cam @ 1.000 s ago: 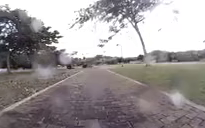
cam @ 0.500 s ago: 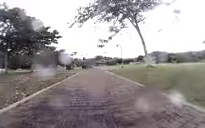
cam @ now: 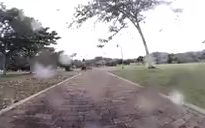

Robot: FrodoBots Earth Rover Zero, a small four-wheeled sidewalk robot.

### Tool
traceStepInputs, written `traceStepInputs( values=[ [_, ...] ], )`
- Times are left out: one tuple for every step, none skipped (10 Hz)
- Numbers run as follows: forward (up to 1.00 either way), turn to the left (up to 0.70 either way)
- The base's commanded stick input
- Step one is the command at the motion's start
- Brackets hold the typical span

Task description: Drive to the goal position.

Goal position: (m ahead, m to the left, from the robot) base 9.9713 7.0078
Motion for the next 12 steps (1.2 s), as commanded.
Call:
traceStepInputs(
  values=[
    [0.70, 0.00],
    [0.70, 0.00],
    [0.70, 0.00],
    [0.70, 0.00],
    [0.70, 0.00],
    [0.70, 0.00],
    [0.70, 0.00],
    [0.70, 0.00],
    [0.70, 0.00],
    [0.70, 0.00],
    [0.70, 0.00],
    [0.70, 0.00]
  ],
)
